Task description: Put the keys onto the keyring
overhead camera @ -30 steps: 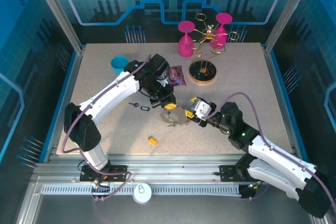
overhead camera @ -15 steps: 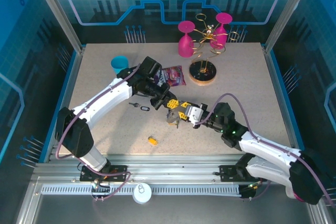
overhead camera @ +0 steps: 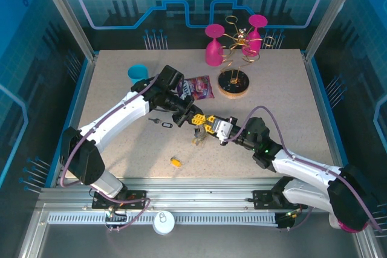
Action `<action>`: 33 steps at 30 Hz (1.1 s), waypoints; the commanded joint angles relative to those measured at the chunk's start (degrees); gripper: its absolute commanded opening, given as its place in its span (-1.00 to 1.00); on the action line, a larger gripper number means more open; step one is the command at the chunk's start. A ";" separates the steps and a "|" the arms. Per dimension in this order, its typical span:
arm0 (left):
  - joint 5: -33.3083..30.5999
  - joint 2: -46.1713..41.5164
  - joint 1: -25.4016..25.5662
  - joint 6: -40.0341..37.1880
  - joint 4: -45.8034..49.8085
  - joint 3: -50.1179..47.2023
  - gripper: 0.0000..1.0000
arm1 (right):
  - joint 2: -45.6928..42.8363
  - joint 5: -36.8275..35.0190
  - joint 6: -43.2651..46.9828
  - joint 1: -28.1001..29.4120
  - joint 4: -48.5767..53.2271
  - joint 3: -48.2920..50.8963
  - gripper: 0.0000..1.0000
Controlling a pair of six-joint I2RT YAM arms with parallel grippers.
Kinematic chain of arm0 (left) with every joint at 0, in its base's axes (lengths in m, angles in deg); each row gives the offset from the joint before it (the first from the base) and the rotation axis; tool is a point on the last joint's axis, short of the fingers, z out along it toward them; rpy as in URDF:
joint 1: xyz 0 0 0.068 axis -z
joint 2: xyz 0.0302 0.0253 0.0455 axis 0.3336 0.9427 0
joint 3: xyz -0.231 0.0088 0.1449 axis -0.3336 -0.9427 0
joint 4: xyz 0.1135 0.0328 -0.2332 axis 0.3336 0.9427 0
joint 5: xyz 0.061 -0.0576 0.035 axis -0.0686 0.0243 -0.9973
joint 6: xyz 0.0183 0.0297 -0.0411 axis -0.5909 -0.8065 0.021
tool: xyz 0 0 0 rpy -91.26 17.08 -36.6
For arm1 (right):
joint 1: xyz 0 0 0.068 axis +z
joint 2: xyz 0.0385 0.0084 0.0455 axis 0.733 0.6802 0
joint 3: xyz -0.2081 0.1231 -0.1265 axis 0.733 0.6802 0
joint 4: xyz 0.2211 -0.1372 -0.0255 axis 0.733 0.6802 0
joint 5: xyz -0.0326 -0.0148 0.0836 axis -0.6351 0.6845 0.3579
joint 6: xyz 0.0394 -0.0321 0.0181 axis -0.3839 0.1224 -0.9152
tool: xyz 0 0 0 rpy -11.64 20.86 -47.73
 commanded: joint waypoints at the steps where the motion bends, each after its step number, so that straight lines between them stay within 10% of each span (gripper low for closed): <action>1: 3.17 -1.80 -0.21 0.61 -0.47 -0.58 -1.00 | -1.14 1.49 -0.73 0.54 -3.65 0.04 -0.58; 21: 3.81 -2.24 -0.18 2.64 -3.41 -2.72 -0.97 | 0.54 3.43 -2.05 0.58 -5.66 -1.07 -1.00; 27: -3.43 -5.39 -2.92 -1.98 -10.35 -4.71 0.28 | -1.28 2.49 -1.73 0.52 0.19 -1.81 -1.00; 33: -19.53 -10.84 -5.97 -27.75 -17.03 -4.89 0.36 | -3.49 2.33 -1.50 0.29 17.43 -7.37 -1.00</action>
